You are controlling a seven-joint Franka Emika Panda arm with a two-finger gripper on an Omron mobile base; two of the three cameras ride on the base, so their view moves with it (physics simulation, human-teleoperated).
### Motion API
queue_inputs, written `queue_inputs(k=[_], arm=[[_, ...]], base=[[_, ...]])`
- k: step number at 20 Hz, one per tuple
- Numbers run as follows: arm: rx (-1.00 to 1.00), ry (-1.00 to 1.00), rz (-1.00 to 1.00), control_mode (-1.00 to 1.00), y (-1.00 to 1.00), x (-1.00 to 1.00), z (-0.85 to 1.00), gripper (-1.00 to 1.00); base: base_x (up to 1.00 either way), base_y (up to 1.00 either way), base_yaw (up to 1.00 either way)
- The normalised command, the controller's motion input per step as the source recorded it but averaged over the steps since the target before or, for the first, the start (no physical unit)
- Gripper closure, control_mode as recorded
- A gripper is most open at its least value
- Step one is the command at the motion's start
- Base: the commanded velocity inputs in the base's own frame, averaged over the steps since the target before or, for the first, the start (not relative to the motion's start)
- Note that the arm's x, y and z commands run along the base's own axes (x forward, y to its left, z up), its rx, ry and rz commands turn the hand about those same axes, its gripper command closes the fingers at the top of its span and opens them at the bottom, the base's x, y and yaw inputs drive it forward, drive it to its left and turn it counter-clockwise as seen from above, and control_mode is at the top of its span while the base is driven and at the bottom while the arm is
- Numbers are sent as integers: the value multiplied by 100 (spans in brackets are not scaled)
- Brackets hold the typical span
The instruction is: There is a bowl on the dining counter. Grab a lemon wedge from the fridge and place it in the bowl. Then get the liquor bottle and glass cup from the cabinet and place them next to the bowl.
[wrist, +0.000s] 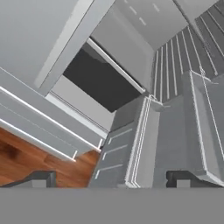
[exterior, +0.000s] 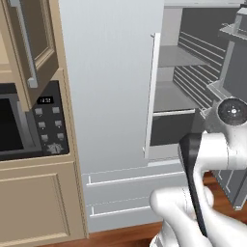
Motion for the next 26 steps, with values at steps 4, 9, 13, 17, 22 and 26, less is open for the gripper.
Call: queue_inputs(k=[4,9,13,17,22,26], arm=[[35,-8,16,-100,51,16,5,-100],[20,-20,-4,-100,41,53,23,-100],[17,-9,-11,-100,61,62,25,-100],[28,-7,0,-100,51,55,17,-100],[31,-1,0,-100,0,57,2,-100],[13,0,-13,-100,0,58,0,-100]], base=[[0,0,0],[0,0,0],[0,0,0],[0,0,0],[0,0,0],[0,0,0]])
